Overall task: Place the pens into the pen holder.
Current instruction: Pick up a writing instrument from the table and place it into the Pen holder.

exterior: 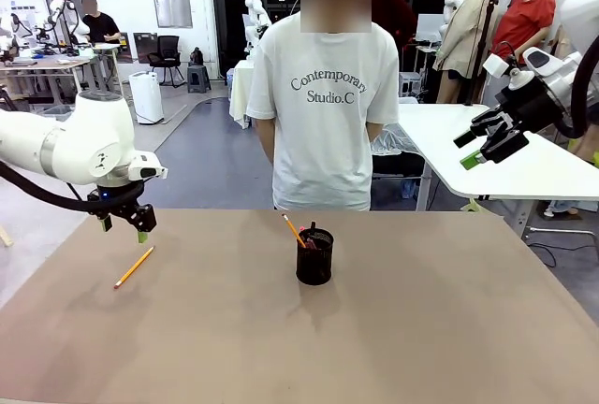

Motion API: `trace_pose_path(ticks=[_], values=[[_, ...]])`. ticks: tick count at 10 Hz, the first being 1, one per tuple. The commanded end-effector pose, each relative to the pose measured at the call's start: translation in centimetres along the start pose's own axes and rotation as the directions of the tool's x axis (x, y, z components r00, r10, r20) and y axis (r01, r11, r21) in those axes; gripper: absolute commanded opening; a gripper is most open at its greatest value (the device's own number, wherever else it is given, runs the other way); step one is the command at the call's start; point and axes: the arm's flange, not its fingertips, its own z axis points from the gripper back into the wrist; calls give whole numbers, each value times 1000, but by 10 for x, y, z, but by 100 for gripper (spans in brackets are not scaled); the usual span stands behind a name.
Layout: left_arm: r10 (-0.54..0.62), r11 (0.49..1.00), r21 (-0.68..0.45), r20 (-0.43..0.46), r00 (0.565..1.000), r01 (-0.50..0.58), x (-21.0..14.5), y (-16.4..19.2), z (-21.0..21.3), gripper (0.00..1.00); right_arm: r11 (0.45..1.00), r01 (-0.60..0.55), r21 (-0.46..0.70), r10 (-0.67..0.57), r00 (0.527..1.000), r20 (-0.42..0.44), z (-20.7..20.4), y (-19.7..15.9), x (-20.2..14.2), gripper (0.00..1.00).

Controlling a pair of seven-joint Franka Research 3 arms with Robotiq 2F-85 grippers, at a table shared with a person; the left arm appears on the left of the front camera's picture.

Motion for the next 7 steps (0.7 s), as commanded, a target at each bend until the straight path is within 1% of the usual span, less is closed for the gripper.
trace_pose_path(ticks=[1,3,7], values=[[-18,999,41,-6,1000,18,17,11,-13,100,1000,19,2,-19,1000,-16,1,3,3,100],[-30,999,34,-20,999,31,27,14,-27,100,1000,19,2,-19,1000,-16,1,3,3,100],[-47,997,-67,-28,998,45,37,5,-48,100,1000,19,2,-19,1000,-16,1,3,3,100]])
